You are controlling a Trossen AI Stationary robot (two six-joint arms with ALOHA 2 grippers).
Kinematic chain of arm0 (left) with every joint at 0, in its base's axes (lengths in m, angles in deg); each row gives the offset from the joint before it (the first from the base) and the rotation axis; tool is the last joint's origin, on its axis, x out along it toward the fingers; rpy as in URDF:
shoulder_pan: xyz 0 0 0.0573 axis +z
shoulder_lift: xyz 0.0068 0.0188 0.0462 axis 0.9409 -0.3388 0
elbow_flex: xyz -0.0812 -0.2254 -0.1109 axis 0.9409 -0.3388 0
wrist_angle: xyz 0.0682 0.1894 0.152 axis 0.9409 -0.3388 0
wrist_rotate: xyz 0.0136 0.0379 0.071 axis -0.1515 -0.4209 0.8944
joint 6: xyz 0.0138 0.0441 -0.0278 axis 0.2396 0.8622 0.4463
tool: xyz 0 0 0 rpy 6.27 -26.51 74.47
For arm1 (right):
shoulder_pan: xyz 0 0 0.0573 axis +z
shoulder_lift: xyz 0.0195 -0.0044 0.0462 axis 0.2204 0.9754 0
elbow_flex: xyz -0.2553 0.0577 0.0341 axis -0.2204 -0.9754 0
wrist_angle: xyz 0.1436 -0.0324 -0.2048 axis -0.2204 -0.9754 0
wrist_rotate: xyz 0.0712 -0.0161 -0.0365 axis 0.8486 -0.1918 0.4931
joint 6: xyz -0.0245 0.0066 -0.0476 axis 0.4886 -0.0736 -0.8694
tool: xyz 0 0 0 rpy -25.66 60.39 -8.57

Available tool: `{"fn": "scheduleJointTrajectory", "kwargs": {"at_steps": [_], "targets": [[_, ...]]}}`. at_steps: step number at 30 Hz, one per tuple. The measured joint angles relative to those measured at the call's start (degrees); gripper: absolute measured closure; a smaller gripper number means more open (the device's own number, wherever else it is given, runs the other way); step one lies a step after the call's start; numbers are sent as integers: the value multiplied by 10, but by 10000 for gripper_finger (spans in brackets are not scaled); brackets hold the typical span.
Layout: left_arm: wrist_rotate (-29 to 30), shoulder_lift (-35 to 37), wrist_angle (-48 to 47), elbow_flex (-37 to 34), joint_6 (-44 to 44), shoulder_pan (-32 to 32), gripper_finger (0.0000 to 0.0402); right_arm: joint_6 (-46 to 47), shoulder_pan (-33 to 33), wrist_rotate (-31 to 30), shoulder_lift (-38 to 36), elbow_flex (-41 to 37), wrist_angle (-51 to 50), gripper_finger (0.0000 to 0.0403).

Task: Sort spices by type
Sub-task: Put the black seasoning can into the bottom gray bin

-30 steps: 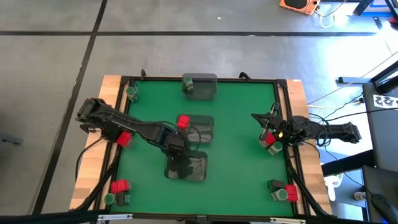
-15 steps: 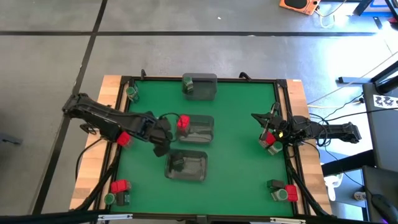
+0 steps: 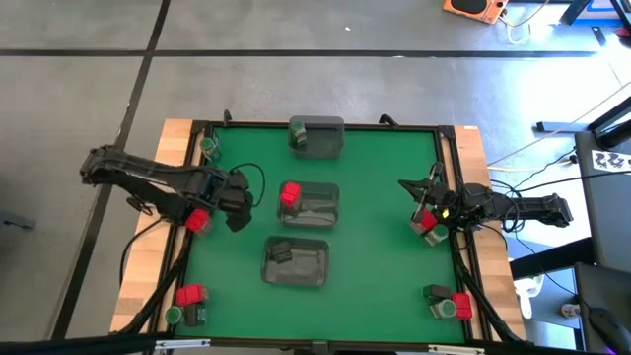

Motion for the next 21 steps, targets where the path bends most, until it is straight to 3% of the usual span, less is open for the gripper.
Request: {"fn": "scheduleJointTrajectory", "kwargs": {"at_steps": [5, 16, 21], "targets": [[0, 7, -52, -6, 28, 40, 147, 0, 0, 0, 0, 0, 3, 397], [1, 6, -32, -14, 97, 70, 144, 0, 0, 0, 0, 0, 2, 397], [2, 5, -83, -45, 71, 88, 102, 0, 0, 0, 0, 0, 2, 397]]}}
